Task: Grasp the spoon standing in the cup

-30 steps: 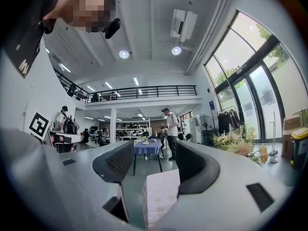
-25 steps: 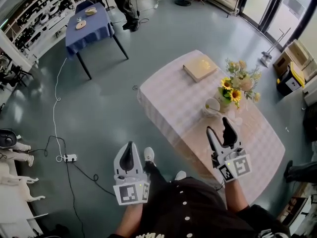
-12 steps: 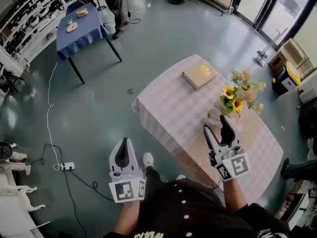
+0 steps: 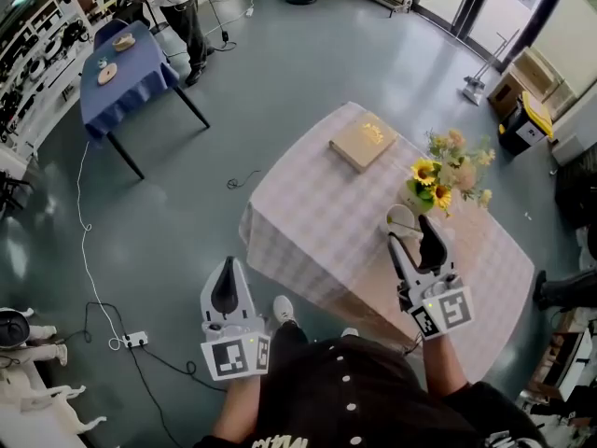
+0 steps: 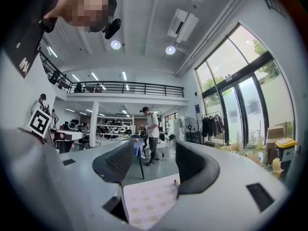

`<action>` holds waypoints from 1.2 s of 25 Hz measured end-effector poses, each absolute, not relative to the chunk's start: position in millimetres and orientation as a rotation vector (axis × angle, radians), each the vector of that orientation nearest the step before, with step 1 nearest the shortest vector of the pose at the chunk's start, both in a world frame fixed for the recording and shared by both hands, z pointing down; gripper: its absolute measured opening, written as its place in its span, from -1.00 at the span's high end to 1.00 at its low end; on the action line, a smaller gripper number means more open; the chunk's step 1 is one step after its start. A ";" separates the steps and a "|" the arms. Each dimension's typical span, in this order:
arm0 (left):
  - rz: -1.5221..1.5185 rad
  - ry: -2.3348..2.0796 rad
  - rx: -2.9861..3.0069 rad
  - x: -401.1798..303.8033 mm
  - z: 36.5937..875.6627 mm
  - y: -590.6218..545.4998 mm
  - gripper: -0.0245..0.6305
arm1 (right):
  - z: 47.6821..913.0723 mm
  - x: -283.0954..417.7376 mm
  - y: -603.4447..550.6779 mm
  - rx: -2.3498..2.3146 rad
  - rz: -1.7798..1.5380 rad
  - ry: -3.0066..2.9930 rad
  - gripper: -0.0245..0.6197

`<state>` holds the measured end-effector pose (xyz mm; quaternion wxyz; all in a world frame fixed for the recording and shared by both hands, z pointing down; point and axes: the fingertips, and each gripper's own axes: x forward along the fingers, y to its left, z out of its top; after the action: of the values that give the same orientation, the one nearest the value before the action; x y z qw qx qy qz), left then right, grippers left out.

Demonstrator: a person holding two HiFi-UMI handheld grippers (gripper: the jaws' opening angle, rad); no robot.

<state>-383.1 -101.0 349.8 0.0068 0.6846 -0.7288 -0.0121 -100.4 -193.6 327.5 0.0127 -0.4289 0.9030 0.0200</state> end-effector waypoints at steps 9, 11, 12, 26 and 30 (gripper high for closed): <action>-0.014 -2.056 2.358 -364.3 353.6 -164.9 0.87 | 334.9 -63.1 -199.4 -1.627 0.047 2.664 0.13; -0.011 -1.981 2.421 -352.6 351.4 -178.1 0.87 | 335.0 -50.3 -194.5 -1.705 0.036 2.616 0.13; -0.009 -1.950 2.448 -346.0 350.6 -183.6 0.87 | 335.5 -43.8 -192.4 -1.738 0.031 2.595 0.13; -0.001 -1.583 2.686 -289.8 358.1 -227.3 0.87 | 347.9 -0.2 -160.7 -2.084 -0.002 2.337 0.13; 0.015 -1.505 2.722 -286.2 362.5 -234.3 0.87 | 352.5 1.8 -155.9 -2.149 -0.020 2.277 0.13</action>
<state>-286.2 -234.3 362.5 0.0158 0.8750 -0.4838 0.0047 1.8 -155.9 352.5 0.0053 -0.6863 0.7273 -0.0063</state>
